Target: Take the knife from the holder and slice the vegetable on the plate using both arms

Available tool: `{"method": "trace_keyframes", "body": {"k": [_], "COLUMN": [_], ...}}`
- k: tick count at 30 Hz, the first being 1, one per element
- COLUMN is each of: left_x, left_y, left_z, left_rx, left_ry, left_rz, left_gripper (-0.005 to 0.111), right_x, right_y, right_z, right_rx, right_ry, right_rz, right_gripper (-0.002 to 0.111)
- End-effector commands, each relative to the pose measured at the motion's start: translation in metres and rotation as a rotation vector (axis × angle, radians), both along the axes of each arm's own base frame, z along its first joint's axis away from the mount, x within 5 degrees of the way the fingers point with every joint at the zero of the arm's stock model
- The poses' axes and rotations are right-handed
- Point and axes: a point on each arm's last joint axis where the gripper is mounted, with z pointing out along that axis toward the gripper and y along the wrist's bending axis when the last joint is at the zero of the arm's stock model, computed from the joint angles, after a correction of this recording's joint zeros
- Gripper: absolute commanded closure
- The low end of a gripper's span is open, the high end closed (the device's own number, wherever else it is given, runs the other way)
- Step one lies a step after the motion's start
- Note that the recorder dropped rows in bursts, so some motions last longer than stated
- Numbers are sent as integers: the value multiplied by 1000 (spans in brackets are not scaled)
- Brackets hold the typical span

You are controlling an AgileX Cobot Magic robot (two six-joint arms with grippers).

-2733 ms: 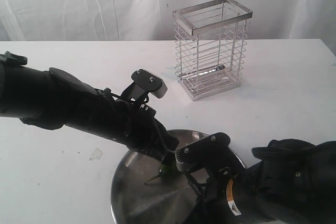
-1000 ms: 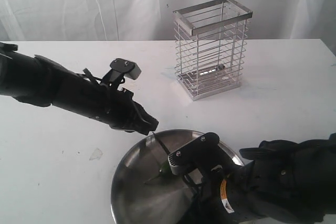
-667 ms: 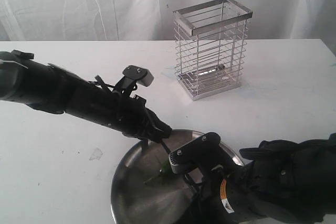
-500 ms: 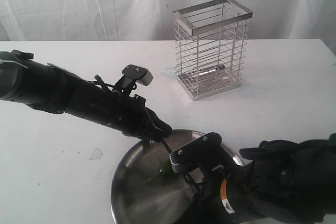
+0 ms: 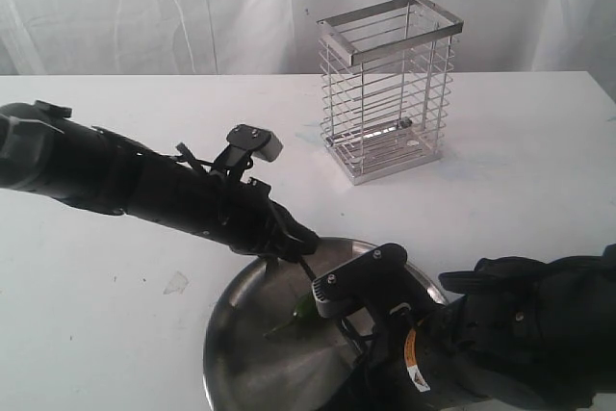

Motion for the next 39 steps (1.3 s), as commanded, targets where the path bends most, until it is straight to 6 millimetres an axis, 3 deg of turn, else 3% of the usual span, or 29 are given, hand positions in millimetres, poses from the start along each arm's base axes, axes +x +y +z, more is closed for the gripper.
{"method": "trace_keyframes", "body": {"k": [1, 5, 9, 13, 17, 21, 25, 33, 39], "left_x": [1, 8, 9, 9, 7, 6, 8, 10, -2], "left_y": [-7, -8, -8, -11, -15, -15, -16, -8, -8], "left_z": [10, 15, 8, -17, -56, -73, -58, 4, -8], "left_rx": [-69, -63, -54, -13, 63, 68, 51, 11, 24], "left_ry": [-11, -43, -27, 13, 65, 108, 73, -84, 20], "left_rz": [-19, -2, -8, -20, -30, -27, -26, -25, -101], "left_gripper": [107, 107, 107, 107, 107, 107, 107, 107, 107], "right_x": [1, 1, 1, 1, 0, -1, -1, -1, -1], "right_y": [-1, -1, -1, -1, -3, -4, -4, -4, -4], "right_z": [0, 0, 0, 0, -1, -1, -1, -1, -1], "right_rx": [-6, -6, -6, -7, -25, -44, -47, -47, -47], "right_ry": [-2, -2, -2, -1, 8, 17, 17, 17, 17], "right_rz": [-2, -2, -2, -2, -6, -7, -5, -5, -5], "right_gripper": [108, 108, 108, 108, 108, 108, 108, 108, 108]}}
